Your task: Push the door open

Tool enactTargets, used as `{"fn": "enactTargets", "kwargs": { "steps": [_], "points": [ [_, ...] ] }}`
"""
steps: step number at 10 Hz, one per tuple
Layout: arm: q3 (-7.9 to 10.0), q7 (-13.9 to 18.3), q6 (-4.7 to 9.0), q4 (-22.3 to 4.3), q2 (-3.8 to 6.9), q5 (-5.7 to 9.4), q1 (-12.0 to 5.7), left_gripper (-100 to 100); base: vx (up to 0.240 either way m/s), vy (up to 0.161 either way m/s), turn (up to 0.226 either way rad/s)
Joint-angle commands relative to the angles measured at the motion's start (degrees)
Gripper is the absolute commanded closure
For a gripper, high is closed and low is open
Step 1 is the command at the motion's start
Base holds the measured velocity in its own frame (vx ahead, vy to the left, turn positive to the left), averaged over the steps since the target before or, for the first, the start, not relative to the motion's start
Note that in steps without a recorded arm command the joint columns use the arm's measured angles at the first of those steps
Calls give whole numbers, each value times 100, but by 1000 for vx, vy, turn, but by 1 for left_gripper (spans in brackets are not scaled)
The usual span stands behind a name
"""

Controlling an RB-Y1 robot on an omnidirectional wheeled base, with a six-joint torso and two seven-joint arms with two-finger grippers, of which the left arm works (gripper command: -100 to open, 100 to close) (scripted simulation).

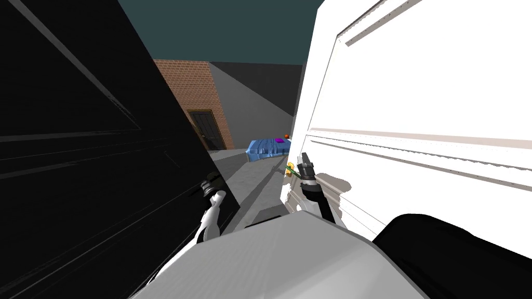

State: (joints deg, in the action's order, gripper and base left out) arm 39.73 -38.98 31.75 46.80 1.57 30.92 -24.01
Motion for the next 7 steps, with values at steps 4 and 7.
{"fn": "enactTargets", "kwargs": {
  "steps": [4,7],
  "points": [
    [334,-382,127,141,-35,216,-20,100,120,23,-14],
    [459,-533,107,230,-144,311,24,100,99,10,-13]
  ]
}}
